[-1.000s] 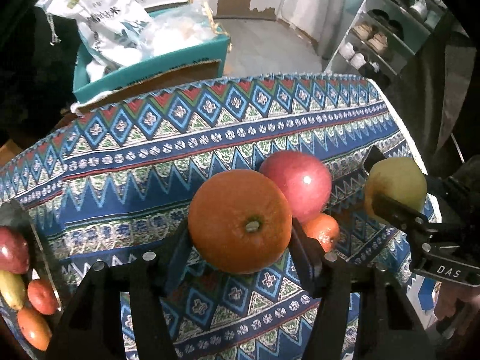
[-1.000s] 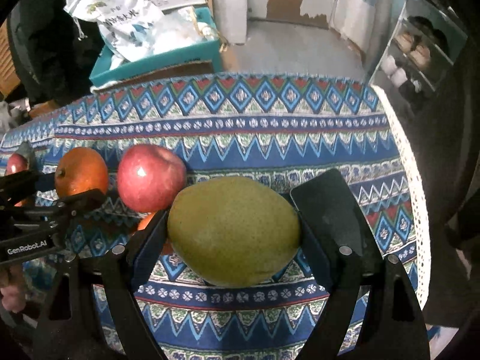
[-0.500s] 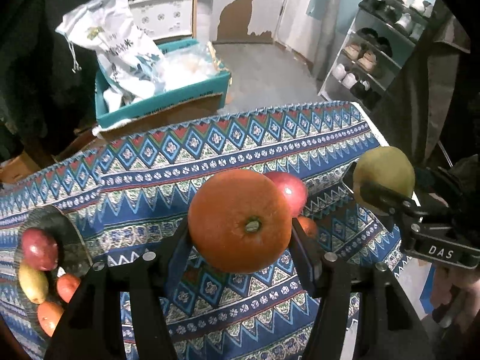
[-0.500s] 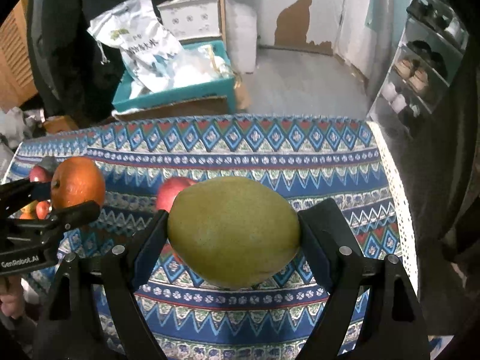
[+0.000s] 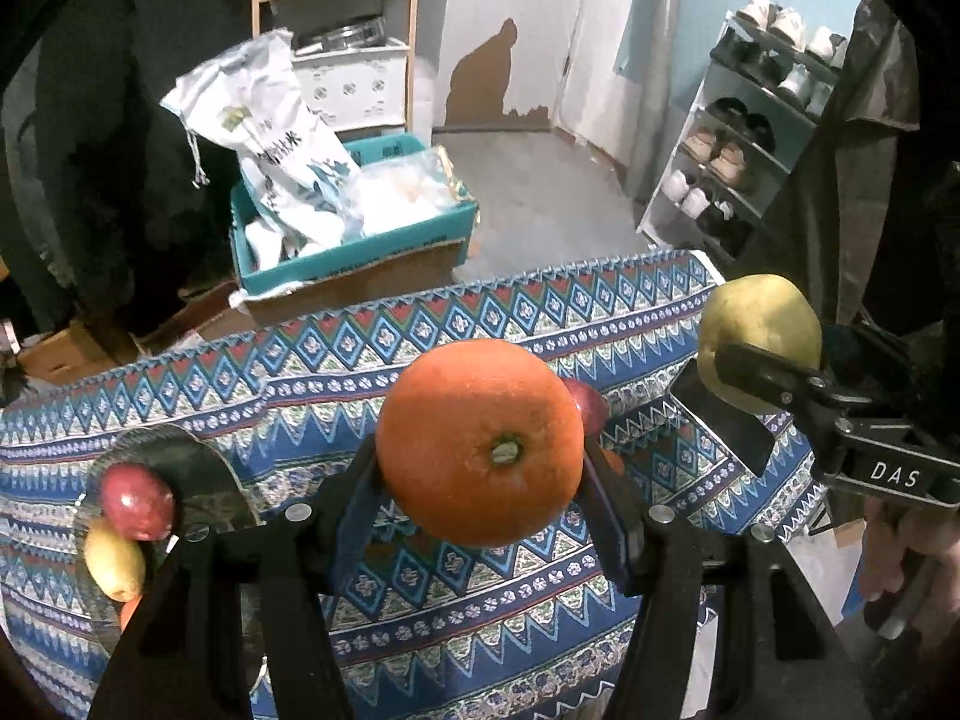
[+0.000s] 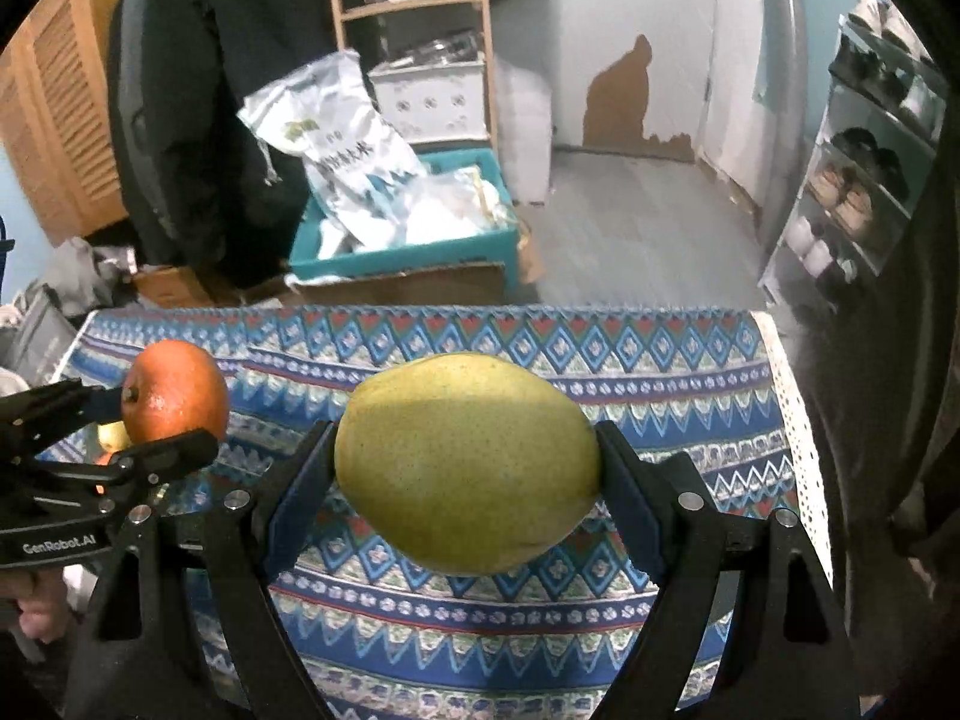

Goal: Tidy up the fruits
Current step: 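Lift and carry the orange and mango toward the glass bowl, then lower the orange and mango into the glass bowl and open both tools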

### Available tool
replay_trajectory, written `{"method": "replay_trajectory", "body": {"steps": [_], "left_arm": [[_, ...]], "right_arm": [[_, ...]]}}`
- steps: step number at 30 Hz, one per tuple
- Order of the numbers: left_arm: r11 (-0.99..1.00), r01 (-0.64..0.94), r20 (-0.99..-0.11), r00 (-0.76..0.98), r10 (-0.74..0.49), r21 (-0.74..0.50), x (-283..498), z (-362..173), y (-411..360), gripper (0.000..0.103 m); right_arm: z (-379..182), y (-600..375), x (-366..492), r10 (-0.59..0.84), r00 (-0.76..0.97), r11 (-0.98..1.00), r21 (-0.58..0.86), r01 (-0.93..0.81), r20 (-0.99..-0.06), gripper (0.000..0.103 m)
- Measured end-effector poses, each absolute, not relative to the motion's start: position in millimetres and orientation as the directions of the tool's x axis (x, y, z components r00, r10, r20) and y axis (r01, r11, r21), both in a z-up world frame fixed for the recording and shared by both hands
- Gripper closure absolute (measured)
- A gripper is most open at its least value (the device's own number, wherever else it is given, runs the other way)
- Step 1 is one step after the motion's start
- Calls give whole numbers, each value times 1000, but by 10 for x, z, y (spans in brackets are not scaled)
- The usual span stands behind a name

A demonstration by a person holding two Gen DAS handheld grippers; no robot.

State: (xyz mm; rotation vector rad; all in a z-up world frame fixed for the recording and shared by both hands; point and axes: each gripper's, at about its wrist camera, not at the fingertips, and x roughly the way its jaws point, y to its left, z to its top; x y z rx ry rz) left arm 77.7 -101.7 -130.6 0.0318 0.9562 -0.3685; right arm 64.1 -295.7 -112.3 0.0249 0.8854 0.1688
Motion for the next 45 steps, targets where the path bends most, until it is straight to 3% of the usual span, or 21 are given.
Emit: {"method": "replay_trajectory", "body": {"steps": [20, 45], "left_arm": [[952, 265, -763, 582, -283, -151, 595, -992, -517, 40], [981, 75, -803, 565, -187, -176, 527, -1330, 532, 40]], "right_arm": [[-707, -2386, 636, 263, 653, 959, 120, -256, -710, 20], [-860, -1166, 1060, 424, 523, 882, 205, -425, -739, 20]]}}
